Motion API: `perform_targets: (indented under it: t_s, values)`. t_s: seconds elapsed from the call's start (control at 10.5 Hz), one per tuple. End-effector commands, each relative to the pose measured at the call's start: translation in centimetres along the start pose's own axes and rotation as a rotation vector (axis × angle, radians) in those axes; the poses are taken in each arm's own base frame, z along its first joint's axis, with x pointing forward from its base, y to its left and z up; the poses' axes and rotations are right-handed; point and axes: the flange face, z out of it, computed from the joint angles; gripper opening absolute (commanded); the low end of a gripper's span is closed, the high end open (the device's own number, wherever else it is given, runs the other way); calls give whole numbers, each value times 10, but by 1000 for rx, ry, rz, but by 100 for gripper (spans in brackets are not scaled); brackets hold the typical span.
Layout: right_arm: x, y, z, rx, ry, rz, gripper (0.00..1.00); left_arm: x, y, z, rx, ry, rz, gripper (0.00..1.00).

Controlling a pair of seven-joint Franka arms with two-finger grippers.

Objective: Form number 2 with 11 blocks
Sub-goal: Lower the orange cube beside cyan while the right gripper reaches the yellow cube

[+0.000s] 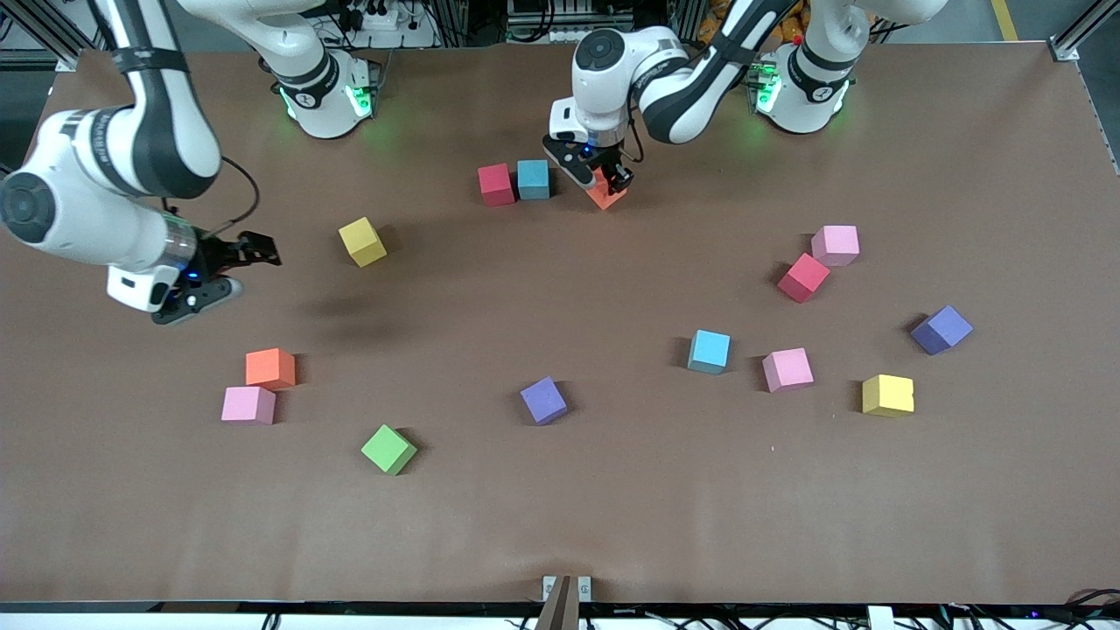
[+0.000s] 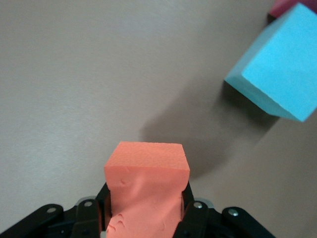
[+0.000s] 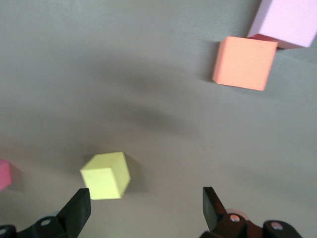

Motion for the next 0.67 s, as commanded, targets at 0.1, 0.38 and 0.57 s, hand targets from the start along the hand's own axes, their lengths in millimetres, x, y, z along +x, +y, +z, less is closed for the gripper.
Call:
perform_targets:
  t_s: [0.1,0.38,0.57]
  values:
    - [6,-22,-2,16,-22,150,100,1,30,4,39,20,135,0]
    - [10,-18,-3,2,-23,213,100,3,42,11,38,21,202,0]
    - [9,-13,-3,12,-18,233,100,6,45,10,28,22,239,0]
